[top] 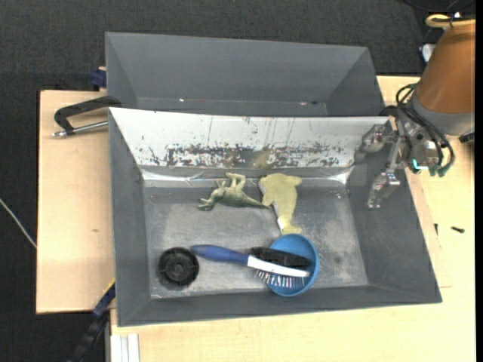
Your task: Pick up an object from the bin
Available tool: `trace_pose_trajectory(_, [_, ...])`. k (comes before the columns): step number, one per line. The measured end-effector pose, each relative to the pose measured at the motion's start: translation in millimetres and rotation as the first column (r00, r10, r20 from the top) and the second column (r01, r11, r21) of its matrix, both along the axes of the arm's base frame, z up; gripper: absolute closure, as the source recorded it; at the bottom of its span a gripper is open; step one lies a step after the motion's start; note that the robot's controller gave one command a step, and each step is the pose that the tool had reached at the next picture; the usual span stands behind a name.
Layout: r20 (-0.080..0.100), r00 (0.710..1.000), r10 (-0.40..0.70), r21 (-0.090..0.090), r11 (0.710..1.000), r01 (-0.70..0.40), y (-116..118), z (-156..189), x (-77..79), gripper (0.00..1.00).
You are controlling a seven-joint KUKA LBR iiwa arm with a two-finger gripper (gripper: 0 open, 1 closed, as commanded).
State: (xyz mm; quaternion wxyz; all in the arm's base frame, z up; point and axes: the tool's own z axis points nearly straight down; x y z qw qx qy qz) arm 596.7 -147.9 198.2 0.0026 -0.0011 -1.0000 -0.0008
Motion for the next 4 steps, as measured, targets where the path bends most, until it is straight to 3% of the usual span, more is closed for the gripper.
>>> trace_pose_trajectory(1, [0.0, 0.982, 0.191, 0.003, 0.982, -0.191, 69.6, -124.4, -49.8, 0.0])
trace_pose_trajectory(2, [0.007, 0.912, 0.409, -0.001, 0.912, -0.409, 128.2, -120.5, -74.0, 0.0])
trace_pose_trajectory(3, [0.013, 0.998, 0.064, -0.001, 0.998, -0.064, 197.5, -125.2, -86.3, 0.0])
trace_pose_trajectory(4, [0.014, 0.996, -0.086, 0.0, 0.996, 0.086, 246.3, -125.3, -82.3, 0.0])
